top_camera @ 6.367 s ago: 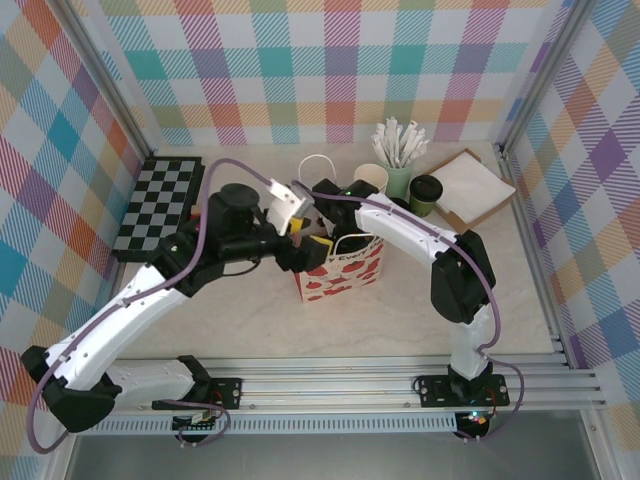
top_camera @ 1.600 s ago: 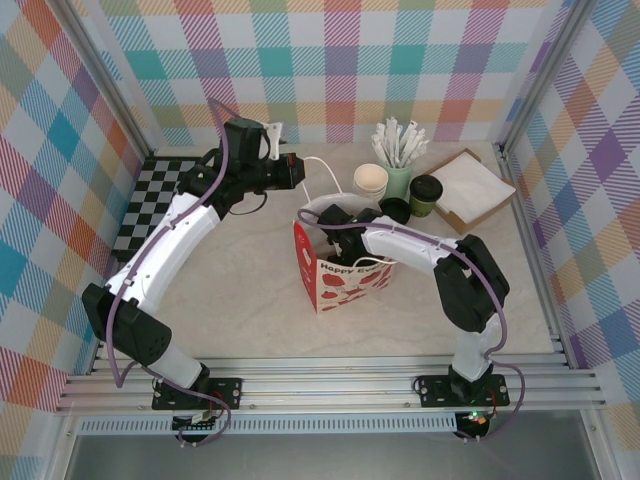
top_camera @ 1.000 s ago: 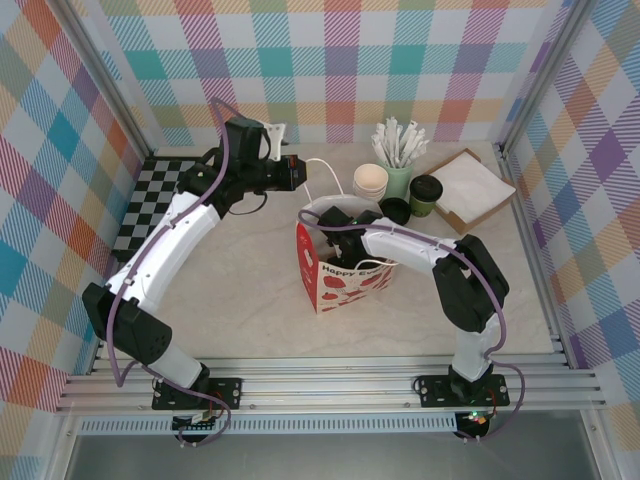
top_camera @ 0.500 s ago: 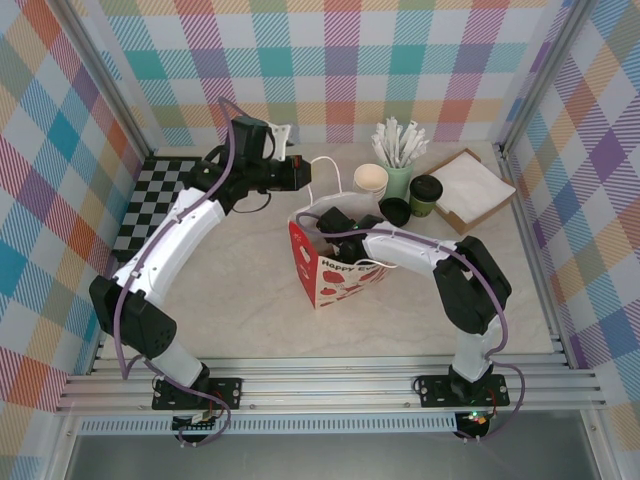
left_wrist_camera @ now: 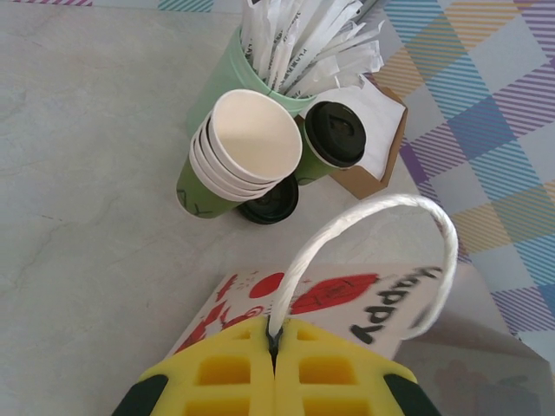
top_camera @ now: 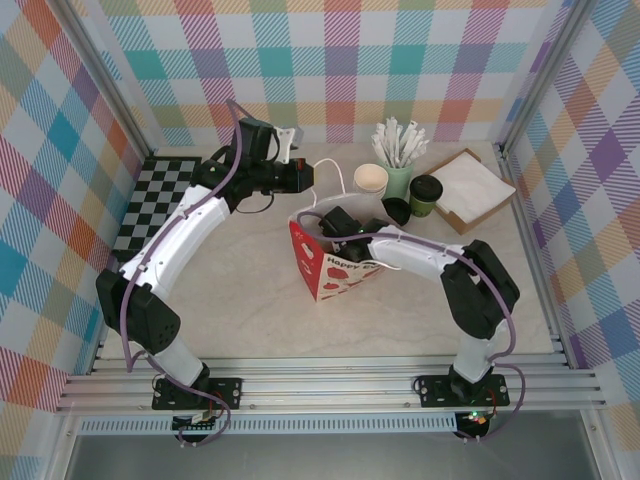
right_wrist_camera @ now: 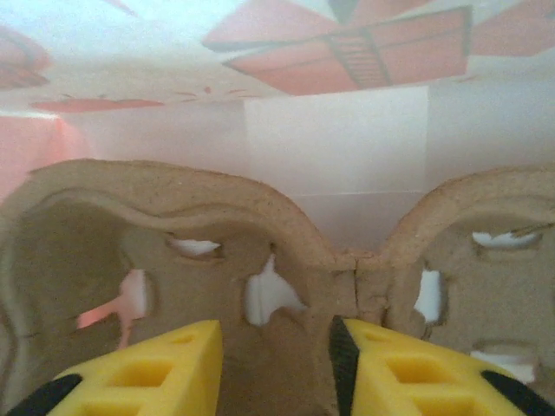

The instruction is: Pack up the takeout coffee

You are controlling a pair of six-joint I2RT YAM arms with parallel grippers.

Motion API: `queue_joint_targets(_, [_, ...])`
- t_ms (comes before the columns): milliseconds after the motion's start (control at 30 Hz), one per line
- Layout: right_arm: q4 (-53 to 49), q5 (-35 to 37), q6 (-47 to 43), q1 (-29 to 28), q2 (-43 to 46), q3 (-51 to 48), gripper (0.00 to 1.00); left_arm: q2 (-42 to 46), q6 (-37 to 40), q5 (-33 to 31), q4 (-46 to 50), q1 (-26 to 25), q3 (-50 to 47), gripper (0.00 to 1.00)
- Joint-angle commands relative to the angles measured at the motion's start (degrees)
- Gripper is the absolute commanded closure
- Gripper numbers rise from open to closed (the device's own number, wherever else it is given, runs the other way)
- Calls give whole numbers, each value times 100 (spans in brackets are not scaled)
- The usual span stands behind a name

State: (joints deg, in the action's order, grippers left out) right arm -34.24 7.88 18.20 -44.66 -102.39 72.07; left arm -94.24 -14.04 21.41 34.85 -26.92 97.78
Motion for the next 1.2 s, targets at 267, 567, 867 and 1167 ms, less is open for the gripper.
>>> queue_joint_targets(267, [697,-260,-191,21,1553,26,26,-46,139,-345,223,-40,81,100])
queue_joint_targets(567, [229,597,167,35,2368,937,0,61,-38,-237,127,-42,-138,100])
queue_joint_targets(867, [-1711,1188,1747,810,3136,1417,0,359,-589,-91,69,-55,-362,100])
queue_joint_targets(1167, [-54,-751,658,1267,3543,269,0,297,-747,625,-397,-345,-541,100])
